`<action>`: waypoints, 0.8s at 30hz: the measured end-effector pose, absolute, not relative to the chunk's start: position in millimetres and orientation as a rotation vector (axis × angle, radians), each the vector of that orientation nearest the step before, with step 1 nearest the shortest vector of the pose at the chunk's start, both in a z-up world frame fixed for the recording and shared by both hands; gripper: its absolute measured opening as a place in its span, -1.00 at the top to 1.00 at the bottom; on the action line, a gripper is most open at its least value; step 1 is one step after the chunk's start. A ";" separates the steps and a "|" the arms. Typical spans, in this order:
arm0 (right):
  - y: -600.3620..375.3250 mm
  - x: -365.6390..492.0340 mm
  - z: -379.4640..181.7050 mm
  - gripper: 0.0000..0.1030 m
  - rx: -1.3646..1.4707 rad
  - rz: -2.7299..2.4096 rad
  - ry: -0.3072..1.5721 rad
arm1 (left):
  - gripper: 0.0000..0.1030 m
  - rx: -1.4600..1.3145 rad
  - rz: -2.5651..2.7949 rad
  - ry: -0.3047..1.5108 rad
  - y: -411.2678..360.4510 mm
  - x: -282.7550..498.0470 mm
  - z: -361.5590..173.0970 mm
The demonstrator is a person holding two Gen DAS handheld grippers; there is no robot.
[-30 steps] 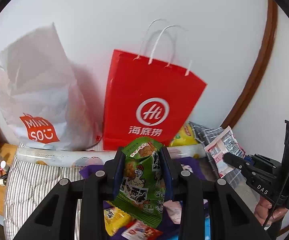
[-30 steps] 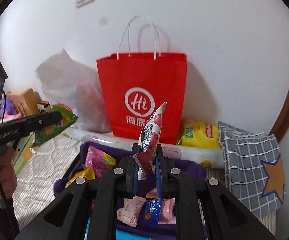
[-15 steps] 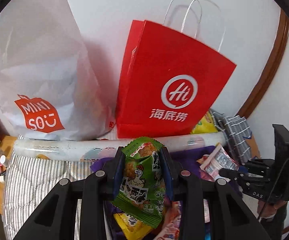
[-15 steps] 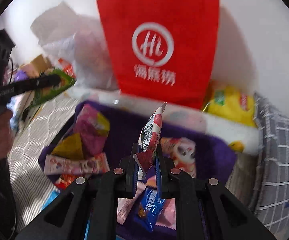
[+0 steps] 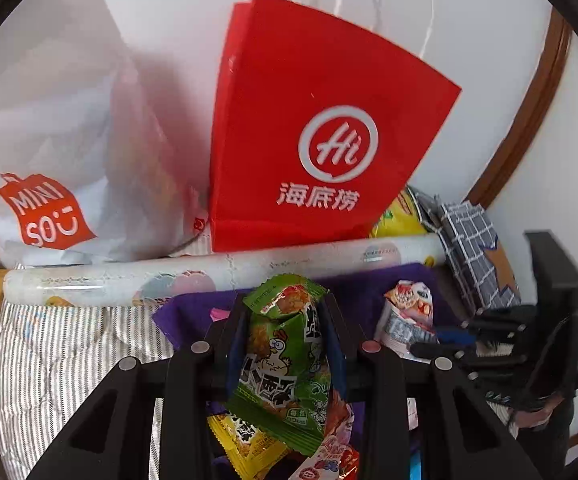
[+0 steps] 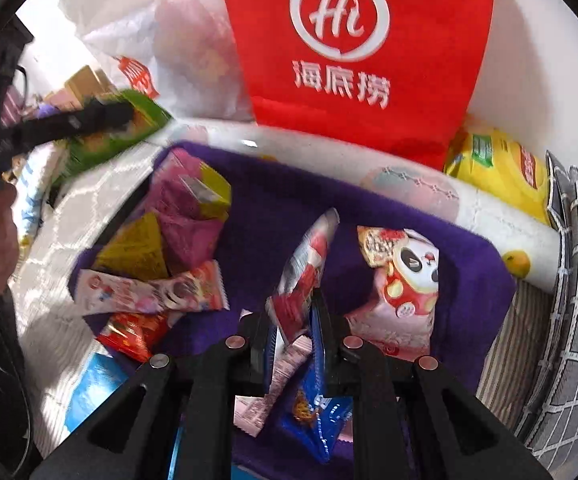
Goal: Organize snacks
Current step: 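Carry green bag and red-and-white packet over the purple towel with both tools, then release green bag onto towel with left tool while right tool drops red-and-white packet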
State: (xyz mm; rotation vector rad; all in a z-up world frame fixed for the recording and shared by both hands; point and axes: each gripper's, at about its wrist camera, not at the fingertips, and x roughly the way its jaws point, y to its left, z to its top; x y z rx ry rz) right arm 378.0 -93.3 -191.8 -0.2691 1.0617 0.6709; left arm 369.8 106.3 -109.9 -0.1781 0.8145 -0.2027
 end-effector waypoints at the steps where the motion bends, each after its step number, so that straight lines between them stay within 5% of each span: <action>1: -94.1 377.1 -189.1 0.62 -0.273 0.665 1.055 | 0.36 -0.173 -0.207 0.823 104.5 370.3 -111.9; 15: -111.1 359.4 -131.4 0.61 -0.250 0.597 0.885 | 0.32 -0.009 -0.287 0.958 56.2 372.9 -147.6; 24: -108.1 366.6 -143.5 0.61 -0.274 0.546 0.912 | 0.32 0.002 -0.274 0.967 54.3 375.2 -150.3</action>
